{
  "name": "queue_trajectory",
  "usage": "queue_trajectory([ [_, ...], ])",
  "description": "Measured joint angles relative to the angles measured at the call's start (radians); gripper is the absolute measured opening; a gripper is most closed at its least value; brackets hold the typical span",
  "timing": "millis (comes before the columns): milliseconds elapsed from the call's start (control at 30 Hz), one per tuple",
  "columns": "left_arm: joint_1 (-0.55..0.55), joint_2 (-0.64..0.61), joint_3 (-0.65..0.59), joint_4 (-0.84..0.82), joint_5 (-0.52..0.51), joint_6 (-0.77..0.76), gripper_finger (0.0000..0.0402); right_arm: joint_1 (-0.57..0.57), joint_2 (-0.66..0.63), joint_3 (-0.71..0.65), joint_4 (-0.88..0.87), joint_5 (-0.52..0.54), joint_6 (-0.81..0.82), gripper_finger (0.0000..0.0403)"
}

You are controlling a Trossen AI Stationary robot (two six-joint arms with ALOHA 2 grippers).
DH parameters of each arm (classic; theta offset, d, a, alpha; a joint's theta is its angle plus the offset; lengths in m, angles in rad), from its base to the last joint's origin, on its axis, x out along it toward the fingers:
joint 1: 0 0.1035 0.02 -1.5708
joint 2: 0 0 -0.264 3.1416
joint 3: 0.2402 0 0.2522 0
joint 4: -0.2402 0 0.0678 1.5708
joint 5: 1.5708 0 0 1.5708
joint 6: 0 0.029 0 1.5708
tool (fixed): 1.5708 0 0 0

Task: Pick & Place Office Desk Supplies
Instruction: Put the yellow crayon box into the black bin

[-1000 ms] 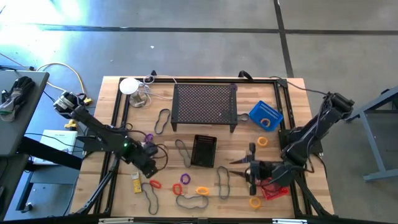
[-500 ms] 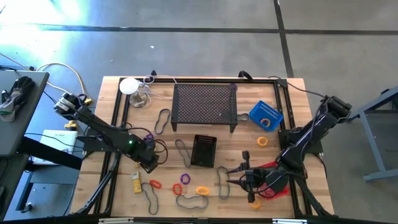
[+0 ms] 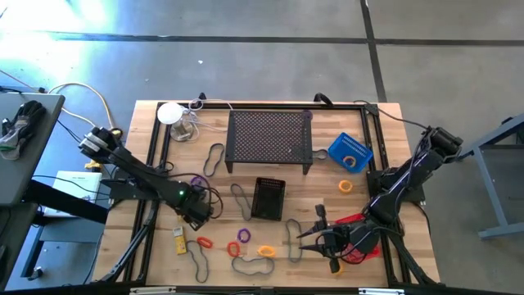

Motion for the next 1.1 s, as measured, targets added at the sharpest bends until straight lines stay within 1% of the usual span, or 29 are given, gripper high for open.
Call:
queue_trajectory([
  [167, 0.007, 0.058, 0.000, 0.004, 0.020, 0.055, 0.0145, 0.000, 0.000, 0.000, 0.000, -0.031, 0.000, 0.0116],
  [233, 0.010, 0.082, -0.001, 0.015, 0.061, 0.058, 0.0145, 0.000, 0.000, 0.000, 0.000, -0.041, 0.000, 0.0116],
  [300, 0.011, 0.105, -0.001, 0.027, 0.129, 0.059, 0.0145, 0.000, 0.000, 0.000, 0.000, -0.052, 0.000, 0.0116],
  [367, 0.011, 0.123, 0.000, 0.041, 0.161, 0.060, 0.0145, 0.000, 0.000, 0.000, -0.001, -0.053, 0.000, 0.0116],
  [600, 0.010, 0.134, 0.001, 0.050, 0.164, 0.100, 0.0143, 0.000, 0.000, 0.000, -0.001, -0.054, 0.000, 0.0116],
  [733, 0.009, 0.134, 0.001, 0.057, 0.164, 0.144, 0.0125, 0.000, 0.000, 0.000, -0.001, -0.054, 0.000, 0.0116],
  [900, 0.009, 0.134, 0.002, 0.060, 0.164, 0.182, 0.0087, 0.000, 0.000, 0.000, -0.001, -0.058, 0.000, 0.0116],
  [1000, 0.003, 0.124, 0.003, 0.063, 0.198, 0.250, 0.0068, 0.000, 0.000, 0.000, -0.001, -0.059, 0.000, 0.0116],
  [1100, -0.006, 0.086, 0.005, 0.069, 0.231, 0.296, 0.0062, 0.000, 0.000, 0.000, -0.002, -0.066, 0.000, 0.0116],
])
